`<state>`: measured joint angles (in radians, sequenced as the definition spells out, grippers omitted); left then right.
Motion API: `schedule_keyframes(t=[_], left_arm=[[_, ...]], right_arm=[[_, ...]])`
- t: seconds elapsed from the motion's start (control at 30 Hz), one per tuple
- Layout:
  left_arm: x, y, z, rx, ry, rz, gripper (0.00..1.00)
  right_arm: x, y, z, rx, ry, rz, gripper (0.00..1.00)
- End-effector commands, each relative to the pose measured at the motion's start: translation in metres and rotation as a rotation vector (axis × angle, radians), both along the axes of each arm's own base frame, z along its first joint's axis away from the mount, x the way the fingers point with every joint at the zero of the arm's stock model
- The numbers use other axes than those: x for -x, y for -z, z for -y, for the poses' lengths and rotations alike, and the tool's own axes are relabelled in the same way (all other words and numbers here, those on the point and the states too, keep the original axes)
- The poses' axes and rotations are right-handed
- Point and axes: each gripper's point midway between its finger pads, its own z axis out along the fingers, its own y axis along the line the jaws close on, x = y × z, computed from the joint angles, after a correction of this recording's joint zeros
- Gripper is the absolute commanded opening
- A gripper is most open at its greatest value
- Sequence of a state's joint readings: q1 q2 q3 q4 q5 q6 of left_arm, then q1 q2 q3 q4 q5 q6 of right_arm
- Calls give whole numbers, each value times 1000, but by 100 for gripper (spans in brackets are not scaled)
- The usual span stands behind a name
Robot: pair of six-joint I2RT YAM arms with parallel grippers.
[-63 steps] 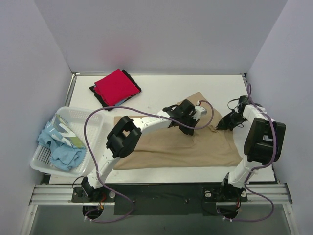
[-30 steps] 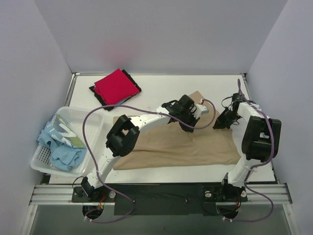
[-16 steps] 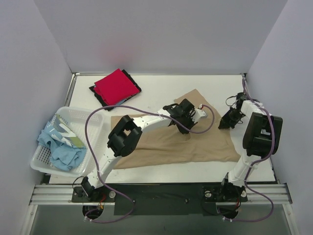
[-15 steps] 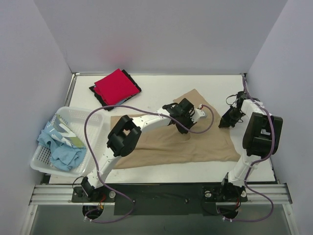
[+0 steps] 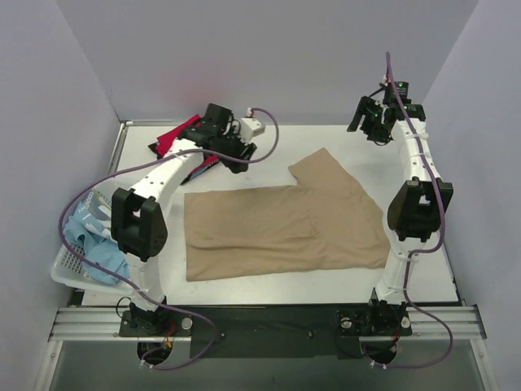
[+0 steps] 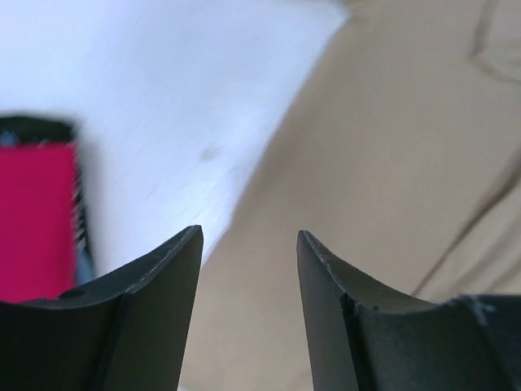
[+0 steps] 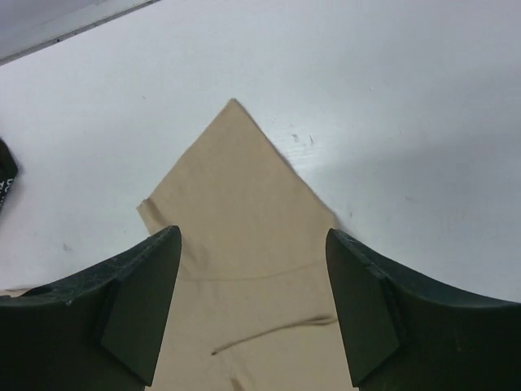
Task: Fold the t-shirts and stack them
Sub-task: Grap the side of the flattened tshirt furthest away from the robot with both arms
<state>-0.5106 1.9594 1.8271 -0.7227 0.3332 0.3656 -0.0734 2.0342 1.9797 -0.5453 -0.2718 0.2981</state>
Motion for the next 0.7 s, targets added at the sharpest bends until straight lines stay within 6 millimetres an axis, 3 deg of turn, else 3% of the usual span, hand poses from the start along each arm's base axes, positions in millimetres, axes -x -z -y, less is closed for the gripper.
schedule_keyframes(t=[0.0, 0.03, 0.07, 0.1, 0.13, 0.17, 0.2, 0.23, 0.27, 0.37, 0.53, 0.67], left_arm=[[-10, 29, -80, -137, -90, -68, 60], [-15, 32, -97, -145, -123, -80, 60], [-15, 34, -106, -156, -129, -93, 60], [-18, 37, -120, -169, -152, -99, 60], [-18, 41, -127, -189, -150, -107, 60], [-21, 44, -140, -218, -170, -107, 60], [-18, 47, -146, -235, -175, -124, 59], [-19, 50, -158, -254, -186, -133, 59], [-13, 53, -166, -267, -186, -166, 59], [-5, 65, -189, -318, -183, -229, 59], [-15, 89, -223, -453, -182, -254, 60], [-19, 97, -230, -443, -189, -305, 60]], right_arm=[[-10, 70, -17, 68, -98, -174, 67], [-20, 66, -19, 81, -95, -148, 67], [-25, 90, -20, 97, -90, -184, 67], [-37, 89, -19, 99, -85, -162, 67], [-43, 110, -21, 83, -77, -189, 67], [-54, 105, -23, 65, -68, -158, 67], [-59, 122, -29, 27, -46, -177, 68], [-68, 119, -30, 10, -32, -152, 68], [-68, 132, -44, -6, -22, -173, 68], [-63, 153, -51, -24, 30, -224, 64], [-45, 177, -57, 32, 51, -316, 63], [-28, 191, -69, 110, 21, -383, 64]])
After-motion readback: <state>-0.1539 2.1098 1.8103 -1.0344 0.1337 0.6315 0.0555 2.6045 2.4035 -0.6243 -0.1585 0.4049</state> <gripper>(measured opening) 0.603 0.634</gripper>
